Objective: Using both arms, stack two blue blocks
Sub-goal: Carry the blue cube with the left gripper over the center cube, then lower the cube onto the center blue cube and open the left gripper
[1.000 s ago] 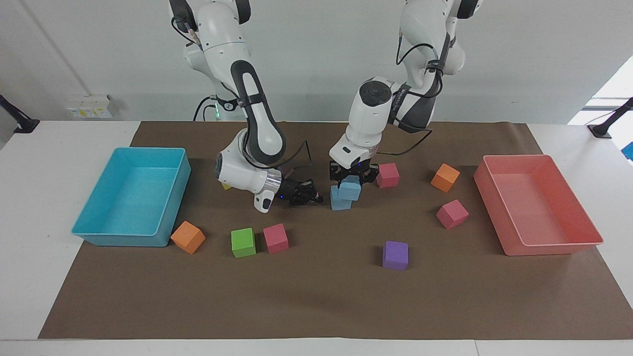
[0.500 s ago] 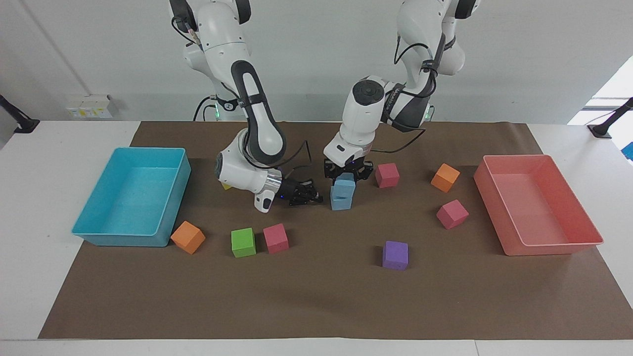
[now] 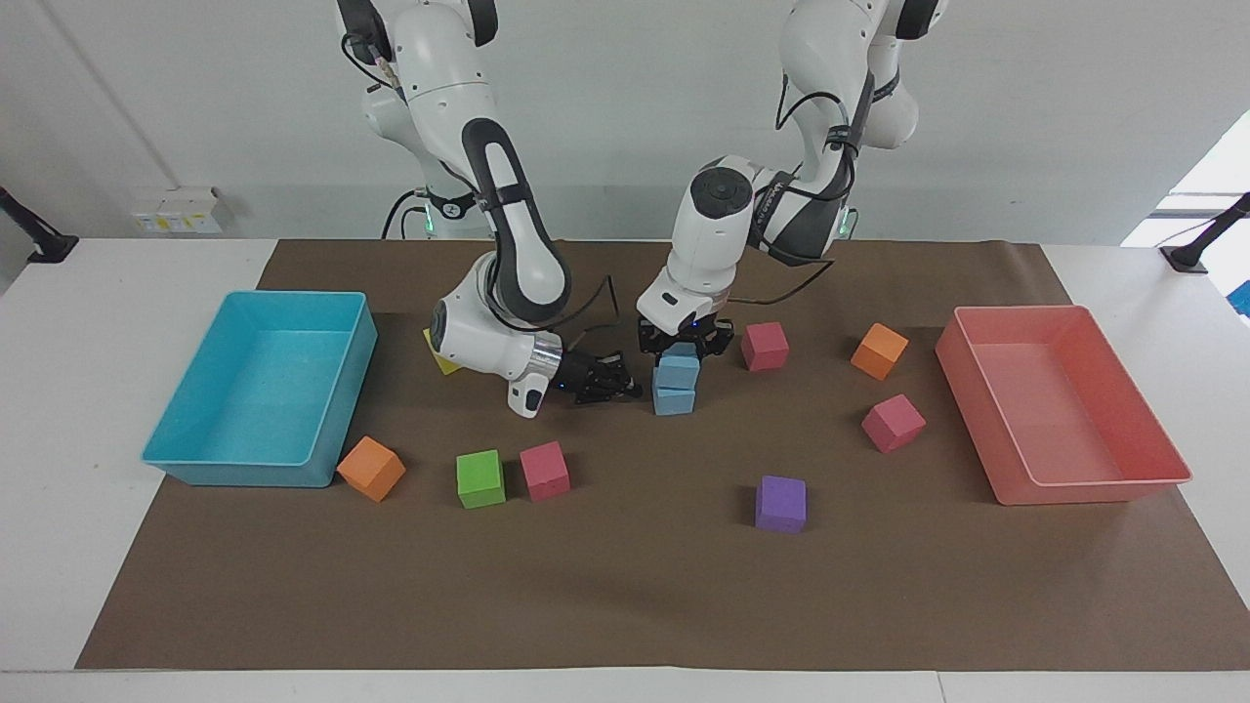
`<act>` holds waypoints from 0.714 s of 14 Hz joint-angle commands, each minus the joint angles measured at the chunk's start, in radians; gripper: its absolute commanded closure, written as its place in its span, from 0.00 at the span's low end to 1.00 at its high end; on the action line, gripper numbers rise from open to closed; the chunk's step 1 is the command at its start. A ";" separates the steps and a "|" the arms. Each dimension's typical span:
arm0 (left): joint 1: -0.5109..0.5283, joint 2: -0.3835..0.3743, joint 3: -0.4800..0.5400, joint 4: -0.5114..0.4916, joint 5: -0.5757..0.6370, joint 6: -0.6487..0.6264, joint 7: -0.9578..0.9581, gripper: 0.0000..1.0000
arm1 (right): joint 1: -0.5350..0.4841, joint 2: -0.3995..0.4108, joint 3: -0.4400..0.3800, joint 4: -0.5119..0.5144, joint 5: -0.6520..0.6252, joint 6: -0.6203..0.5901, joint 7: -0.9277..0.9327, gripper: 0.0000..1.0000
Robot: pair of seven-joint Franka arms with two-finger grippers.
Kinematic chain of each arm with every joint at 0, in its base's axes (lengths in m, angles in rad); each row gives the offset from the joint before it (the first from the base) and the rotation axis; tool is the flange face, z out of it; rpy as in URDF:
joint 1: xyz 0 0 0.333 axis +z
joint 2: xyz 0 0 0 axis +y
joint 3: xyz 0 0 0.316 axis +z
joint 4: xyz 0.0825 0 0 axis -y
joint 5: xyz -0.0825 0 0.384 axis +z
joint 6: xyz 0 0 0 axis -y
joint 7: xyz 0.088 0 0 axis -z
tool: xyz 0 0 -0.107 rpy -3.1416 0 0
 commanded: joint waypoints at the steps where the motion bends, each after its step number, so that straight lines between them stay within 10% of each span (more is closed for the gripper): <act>1: -0.019 -0.012 0.018 -0.019 -0.020 -0.004 -0.008 0.76 | -0.001 -0.002 0.005 -0.012 0.029 0.025 -0.036 1.00; 4: -0.019 -0.017 0.018 -0.030 -0.022 0.000 -0.009 0.56 | -0.001 -0.002 0.005 -0.012 0.029 0.025 -0.036 1.00; 10: -0.019 -0.018 0.017 -0.038 -0.022 0.020 -0.005 0.49 | -0.001 -0.002 0.005 -0.012 0.029 0.028 -0.035 1.00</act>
